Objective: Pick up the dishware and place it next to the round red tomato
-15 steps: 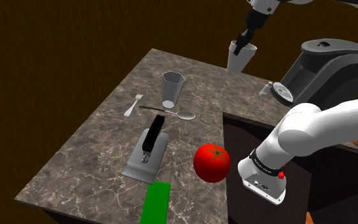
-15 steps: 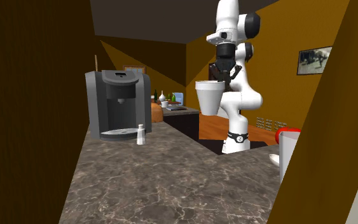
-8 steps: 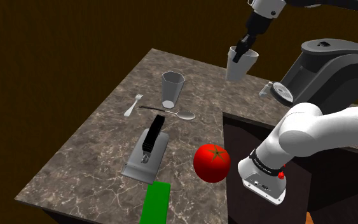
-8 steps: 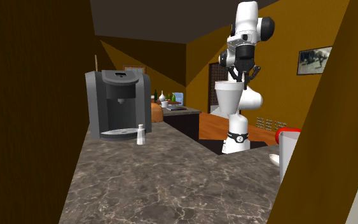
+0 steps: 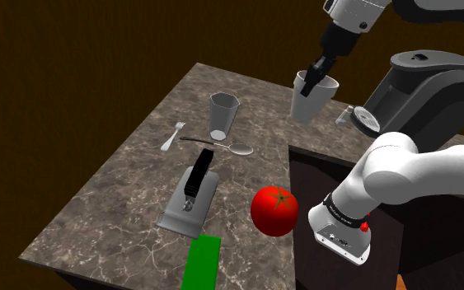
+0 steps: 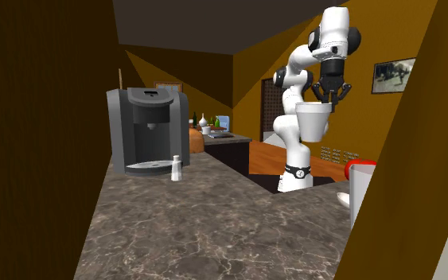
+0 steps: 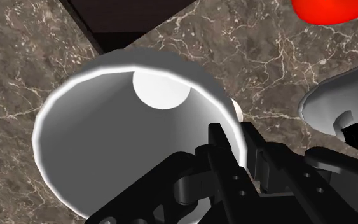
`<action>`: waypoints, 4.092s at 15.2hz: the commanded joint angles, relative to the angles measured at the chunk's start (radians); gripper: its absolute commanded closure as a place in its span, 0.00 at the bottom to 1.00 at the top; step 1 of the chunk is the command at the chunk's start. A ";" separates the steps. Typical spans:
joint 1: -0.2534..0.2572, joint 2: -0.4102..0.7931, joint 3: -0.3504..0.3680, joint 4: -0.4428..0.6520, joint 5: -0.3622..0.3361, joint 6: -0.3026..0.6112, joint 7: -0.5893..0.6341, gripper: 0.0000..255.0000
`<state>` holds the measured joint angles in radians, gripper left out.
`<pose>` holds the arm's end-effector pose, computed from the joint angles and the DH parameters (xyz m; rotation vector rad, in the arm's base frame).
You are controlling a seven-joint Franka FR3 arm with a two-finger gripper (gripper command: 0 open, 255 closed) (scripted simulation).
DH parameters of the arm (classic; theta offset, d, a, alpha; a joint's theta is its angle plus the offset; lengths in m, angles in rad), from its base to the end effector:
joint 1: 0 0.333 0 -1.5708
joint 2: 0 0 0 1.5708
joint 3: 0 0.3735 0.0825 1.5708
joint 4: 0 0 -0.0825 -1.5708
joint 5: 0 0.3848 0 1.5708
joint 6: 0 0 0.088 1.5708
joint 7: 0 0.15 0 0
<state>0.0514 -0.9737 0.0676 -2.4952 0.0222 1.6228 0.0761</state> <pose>0.2184 0.0362 0.5715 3.1122 0.0251 0.1599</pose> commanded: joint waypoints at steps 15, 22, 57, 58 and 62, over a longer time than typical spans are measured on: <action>0.075 -0.102 0.174 -0.154 0.142 0.057 0.151 1.00; 0.087 -0.121 0.193 -0.255 0.161 0.139 0.153 1.00; 0.131 -0.110 0.258 -0.487 0.230 0.378 0.164 0.00; 0.127 -0.125 0.249 -0.460 0.220 0.335 0.165 0.00; 0.120 -0.145 0.232 -0.408 0.203 0.265 0.166 0.00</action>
<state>0.1713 -1.1154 0.3012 -2.9077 0.2266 1.8963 0.2409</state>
